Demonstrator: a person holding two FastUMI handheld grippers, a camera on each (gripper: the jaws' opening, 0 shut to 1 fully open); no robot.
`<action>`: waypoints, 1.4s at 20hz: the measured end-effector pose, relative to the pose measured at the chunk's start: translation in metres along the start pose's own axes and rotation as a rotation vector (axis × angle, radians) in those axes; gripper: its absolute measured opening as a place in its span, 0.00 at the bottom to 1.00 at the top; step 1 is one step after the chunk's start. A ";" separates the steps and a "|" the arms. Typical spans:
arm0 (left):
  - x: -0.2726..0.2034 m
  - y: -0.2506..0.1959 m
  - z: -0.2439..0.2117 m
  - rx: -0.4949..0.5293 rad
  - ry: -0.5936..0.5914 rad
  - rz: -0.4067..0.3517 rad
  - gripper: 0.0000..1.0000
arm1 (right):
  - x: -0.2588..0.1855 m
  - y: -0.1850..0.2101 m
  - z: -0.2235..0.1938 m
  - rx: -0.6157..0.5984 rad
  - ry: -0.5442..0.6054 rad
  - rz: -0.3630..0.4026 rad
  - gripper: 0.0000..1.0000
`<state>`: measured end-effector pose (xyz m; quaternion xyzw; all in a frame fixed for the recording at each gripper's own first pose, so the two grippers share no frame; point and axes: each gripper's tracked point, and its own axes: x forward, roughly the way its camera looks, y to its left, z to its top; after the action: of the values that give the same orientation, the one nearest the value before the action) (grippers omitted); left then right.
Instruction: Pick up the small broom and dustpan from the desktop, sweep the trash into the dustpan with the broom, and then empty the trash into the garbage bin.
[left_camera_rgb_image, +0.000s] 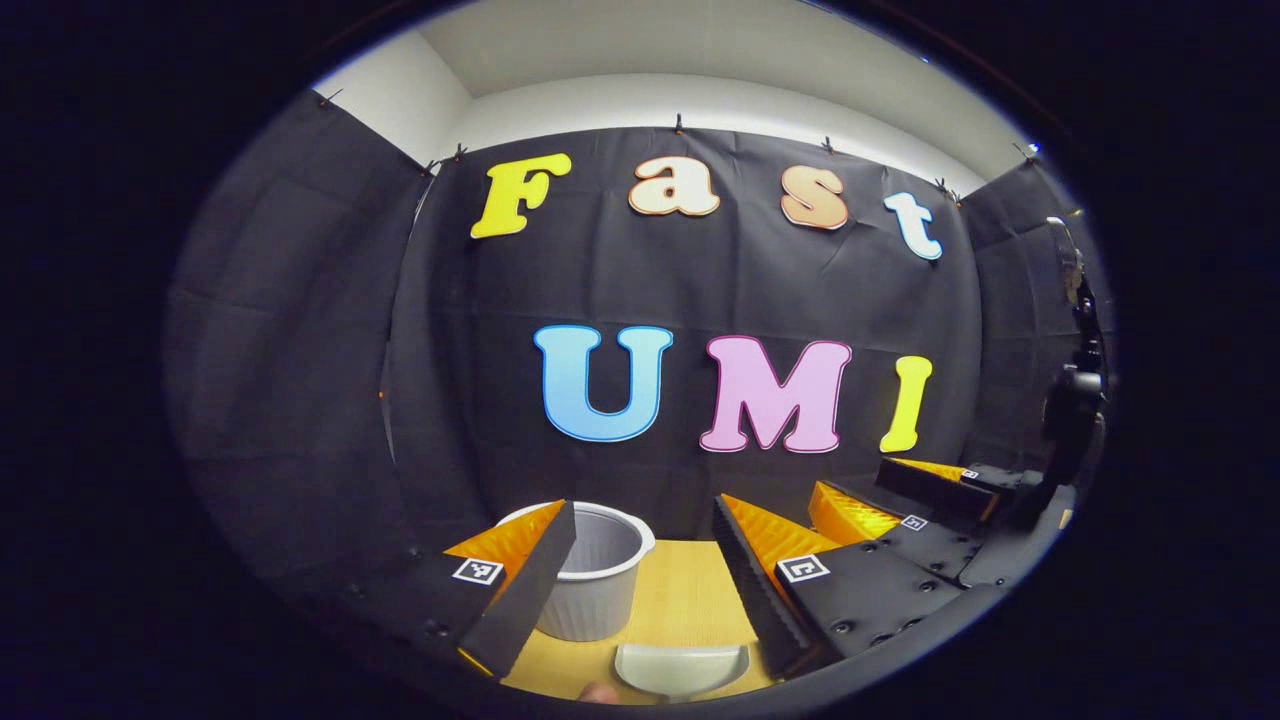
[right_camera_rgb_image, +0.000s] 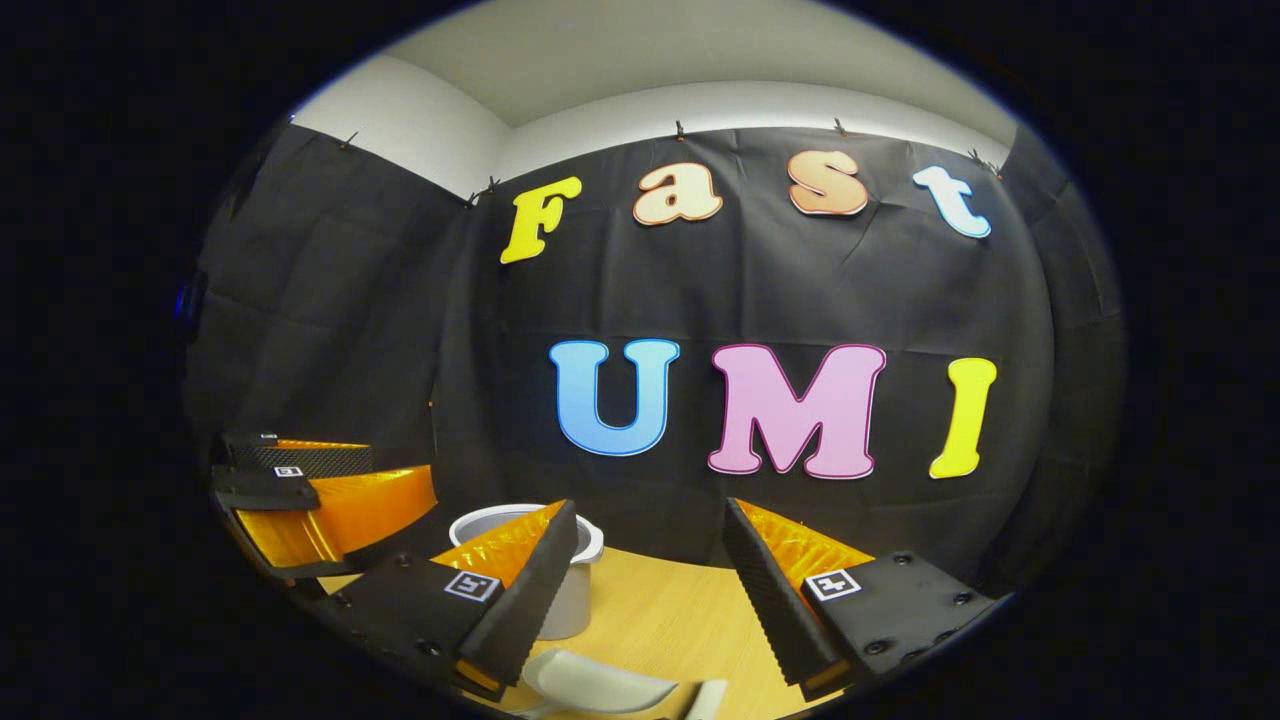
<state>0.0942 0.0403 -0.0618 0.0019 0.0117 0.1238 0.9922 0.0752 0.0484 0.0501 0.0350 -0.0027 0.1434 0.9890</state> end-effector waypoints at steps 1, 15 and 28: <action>0.000 0.001 0.001 0.002 -0.003 0.009 0.82 | 0.000 0.001 0.000 0.001 0.000 0.004 0.95; -0.006 0.008 -0.001 -0.015 -0.015 0.060 0.82 | 0.009 -0.003 -0.016 0.025 0.027 0.038 0.95; -0.005 0.006 -0.010 -0.044 0.002 0.064 0.82 | 0.011 -0.002 -0.033 0.011 0.046 0.047 0.95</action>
<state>0.0882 0.0448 -0.0715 -0.0196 0.0097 0.1559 0.9875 0.0860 0.0523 0.0170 0.0368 0.0202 0.1676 0.9850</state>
